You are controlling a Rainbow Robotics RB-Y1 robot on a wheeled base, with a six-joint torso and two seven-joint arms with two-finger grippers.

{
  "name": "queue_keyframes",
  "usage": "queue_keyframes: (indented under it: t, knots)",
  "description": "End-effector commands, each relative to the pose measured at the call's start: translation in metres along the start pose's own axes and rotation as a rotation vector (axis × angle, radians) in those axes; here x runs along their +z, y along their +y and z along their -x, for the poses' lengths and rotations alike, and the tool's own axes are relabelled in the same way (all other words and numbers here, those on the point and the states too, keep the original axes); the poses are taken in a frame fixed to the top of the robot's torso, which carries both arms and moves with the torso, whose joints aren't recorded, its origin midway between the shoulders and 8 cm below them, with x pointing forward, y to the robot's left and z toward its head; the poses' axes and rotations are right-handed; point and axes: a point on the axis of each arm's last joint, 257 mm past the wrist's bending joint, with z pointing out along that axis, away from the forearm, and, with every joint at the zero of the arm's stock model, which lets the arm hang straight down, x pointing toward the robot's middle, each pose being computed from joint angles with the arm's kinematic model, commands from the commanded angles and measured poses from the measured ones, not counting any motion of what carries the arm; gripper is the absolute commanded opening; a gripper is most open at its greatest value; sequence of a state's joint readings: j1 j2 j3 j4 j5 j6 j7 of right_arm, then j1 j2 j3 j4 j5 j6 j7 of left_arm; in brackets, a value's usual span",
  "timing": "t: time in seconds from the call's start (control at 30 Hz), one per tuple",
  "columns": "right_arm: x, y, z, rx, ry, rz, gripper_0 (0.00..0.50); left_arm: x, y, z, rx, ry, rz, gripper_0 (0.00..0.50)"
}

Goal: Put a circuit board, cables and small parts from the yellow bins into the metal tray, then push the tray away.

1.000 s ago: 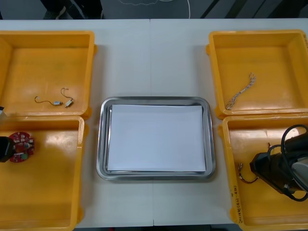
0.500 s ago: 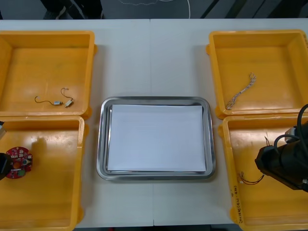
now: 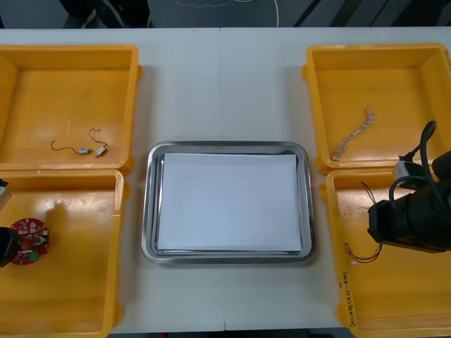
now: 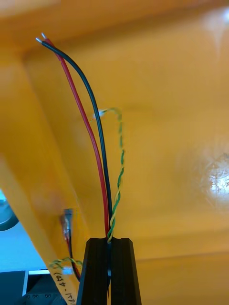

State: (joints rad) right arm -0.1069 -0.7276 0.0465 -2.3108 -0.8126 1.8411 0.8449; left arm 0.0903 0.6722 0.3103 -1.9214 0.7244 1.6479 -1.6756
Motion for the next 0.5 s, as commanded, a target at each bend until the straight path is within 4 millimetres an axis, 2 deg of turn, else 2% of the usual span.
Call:
queue_keyframes:
  t: [0.03, 0.07, 0.2, 0.23, 0.4, 0.5]
  knots:
    - [-0.027, 0.019, 0.021, -0.164, -0.055, 0.032, 0.0, 0.003, -0.007, -0.008, 0.117, 0.007, 0.002, 0.174]
    - [-0.028, 0.02, 0.021, -0.17, -0.053, 0.035, 0.0, 0.003, -0.007, -0.008, 0.117, 0.007, 0.002, 0.198]
    - [-0.039, 0.036, 0.024, -0.216, -0.044, 0.066, 0.0, 0.004, -0.008, -0.008, 0.117, 0.007, 0.001, 0.484]
    - [-0.041, 0.037, 0.025, -0.225, -0.046, 0.066, 0.0, 0.003, -0.007, -0.008, 0.118, 0.006, 0.004, 0.5]
    - [-0.047, 0.05, 0.032, -0.244, -0.065, 0.089, 0.0, -0.003, -0.006, -0.001, 0.11, -0.013, -0.003, 0.5]
    - [-0.053, 0.059, 0.04, -0.246, -0.087, 0.106, 0.0, -0.021, -0.003, 0.01, 0.096, -0.024, -0.007, 0.5]
